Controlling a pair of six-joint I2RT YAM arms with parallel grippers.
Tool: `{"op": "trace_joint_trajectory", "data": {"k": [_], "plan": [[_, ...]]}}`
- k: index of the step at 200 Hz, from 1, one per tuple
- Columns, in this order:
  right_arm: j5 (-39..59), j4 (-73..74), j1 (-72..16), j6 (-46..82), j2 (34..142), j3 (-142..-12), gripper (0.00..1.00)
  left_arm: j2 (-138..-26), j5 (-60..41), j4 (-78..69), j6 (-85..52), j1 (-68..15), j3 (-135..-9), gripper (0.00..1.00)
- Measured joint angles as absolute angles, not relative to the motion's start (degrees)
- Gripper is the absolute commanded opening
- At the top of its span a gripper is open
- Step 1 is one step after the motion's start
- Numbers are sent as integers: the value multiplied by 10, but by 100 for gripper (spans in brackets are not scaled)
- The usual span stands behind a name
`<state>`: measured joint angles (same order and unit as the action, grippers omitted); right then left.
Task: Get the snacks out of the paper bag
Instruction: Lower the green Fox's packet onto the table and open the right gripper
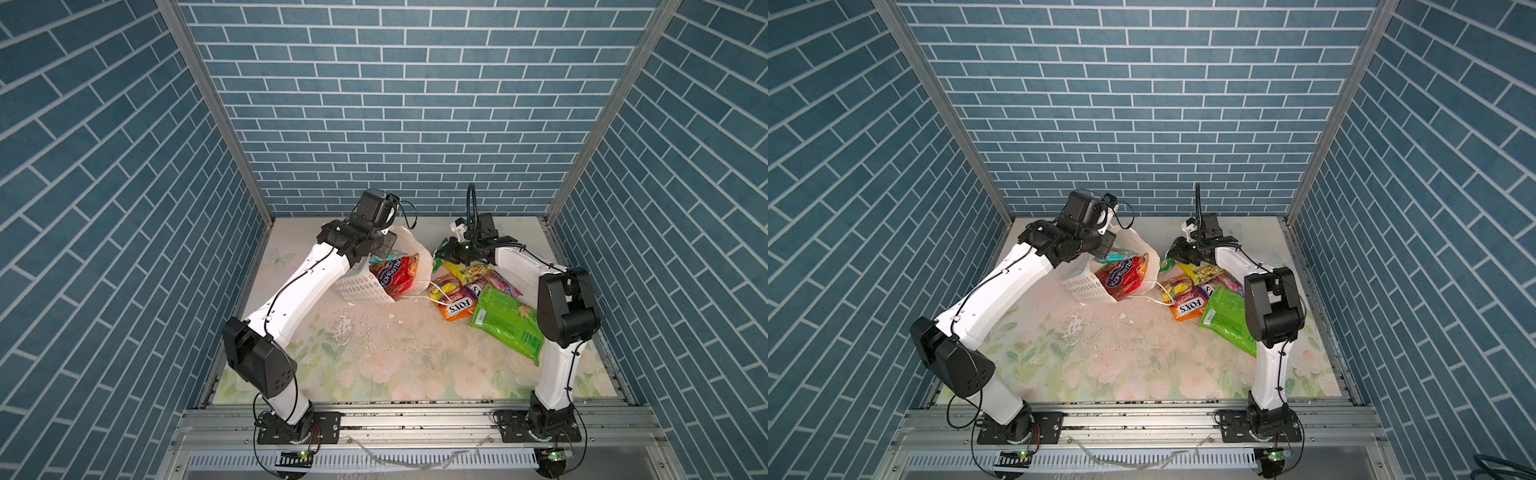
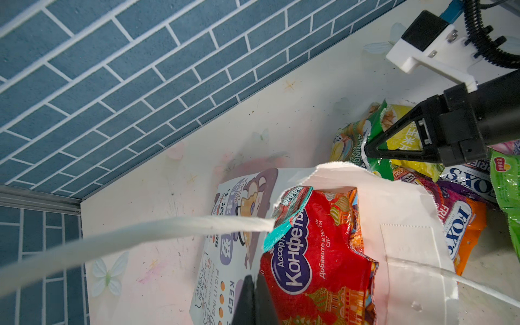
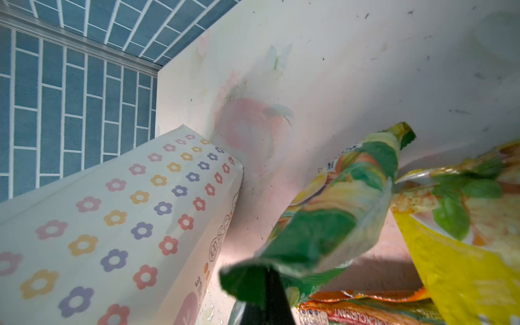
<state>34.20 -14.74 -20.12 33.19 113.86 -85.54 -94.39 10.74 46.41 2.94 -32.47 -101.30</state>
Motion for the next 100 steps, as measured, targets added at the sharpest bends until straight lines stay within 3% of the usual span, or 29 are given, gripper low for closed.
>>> {"op": "trace_joint_trajectory", "data": {"k": [100], "plan": [[353,-227,-213,309,1203,-914,0,-942,109,465,30,-325,-1011,0]]}}
